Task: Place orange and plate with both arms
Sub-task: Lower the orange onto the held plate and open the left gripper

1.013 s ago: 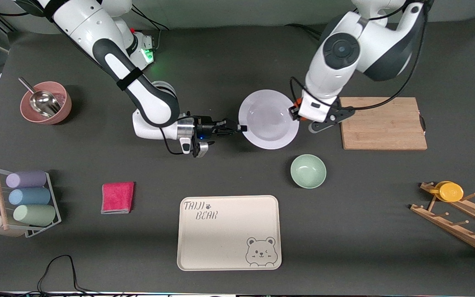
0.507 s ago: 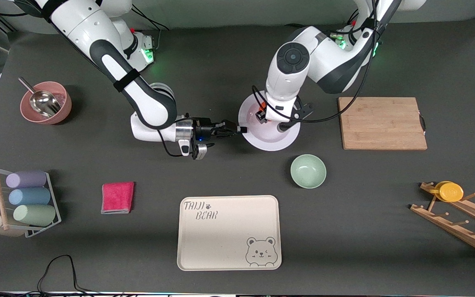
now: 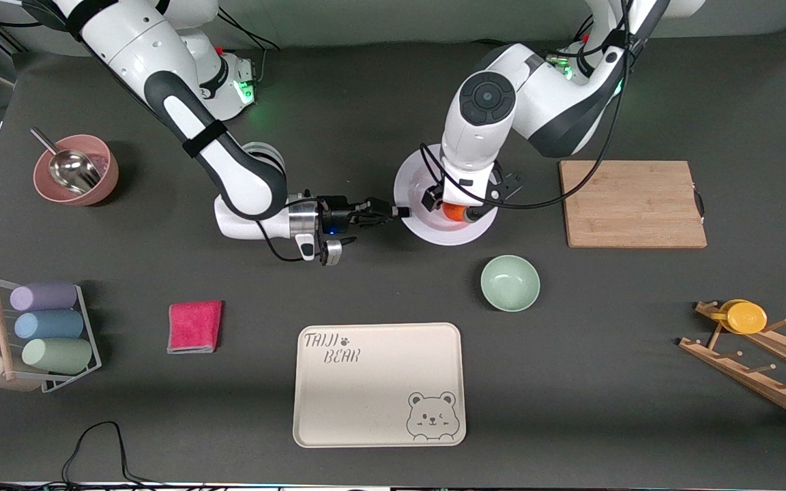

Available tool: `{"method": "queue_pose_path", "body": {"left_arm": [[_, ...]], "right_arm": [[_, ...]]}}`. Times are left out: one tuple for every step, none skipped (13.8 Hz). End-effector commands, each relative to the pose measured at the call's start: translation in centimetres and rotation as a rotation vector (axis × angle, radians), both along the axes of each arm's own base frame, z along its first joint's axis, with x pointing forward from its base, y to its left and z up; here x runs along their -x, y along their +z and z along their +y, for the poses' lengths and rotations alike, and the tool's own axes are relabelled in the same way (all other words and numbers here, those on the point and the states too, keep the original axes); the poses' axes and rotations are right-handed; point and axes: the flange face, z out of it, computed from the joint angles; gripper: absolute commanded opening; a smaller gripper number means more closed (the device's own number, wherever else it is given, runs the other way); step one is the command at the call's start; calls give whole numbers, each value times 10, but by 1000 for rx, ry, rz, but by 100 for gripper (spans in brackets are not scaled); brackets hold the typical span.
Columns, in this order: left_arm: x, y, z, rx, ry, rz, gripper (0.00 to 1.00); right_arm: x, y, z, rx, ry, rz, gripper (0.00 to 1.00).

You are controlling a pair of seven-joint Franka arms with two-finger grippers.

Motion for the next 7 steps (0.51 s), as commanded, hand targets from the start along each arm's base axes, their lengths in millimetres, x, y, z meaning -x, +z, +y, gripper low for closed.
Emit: {"method": "queue_pose_path", "body": {"left_arm": [[-20,36,35,-42,-75,15,100],[-24,49,54,-49,-117,17,100],[-29,61,75,-54,-163,20,100],[-36,73,103,-59,-209,28,100],[-41,82,131,-63,-261,39,100],[-48,90,163,-60,-309,48,100],[-51,94,194,-52,-359,57,100]], "right_arm": [[-28,13,-14,-68,-35,5,0],[-45,15,-27,-82,-53,-5,0],[-66,19,-45,-99,-72,-19,0],[-87,18,-59,-104,-89,-39,0],[-107,15,-71,-101,-111,-58,0],[-129,14,-81,-96,-123,-90,0],[-154,9,-90,-91,-138,-101,0]]}}
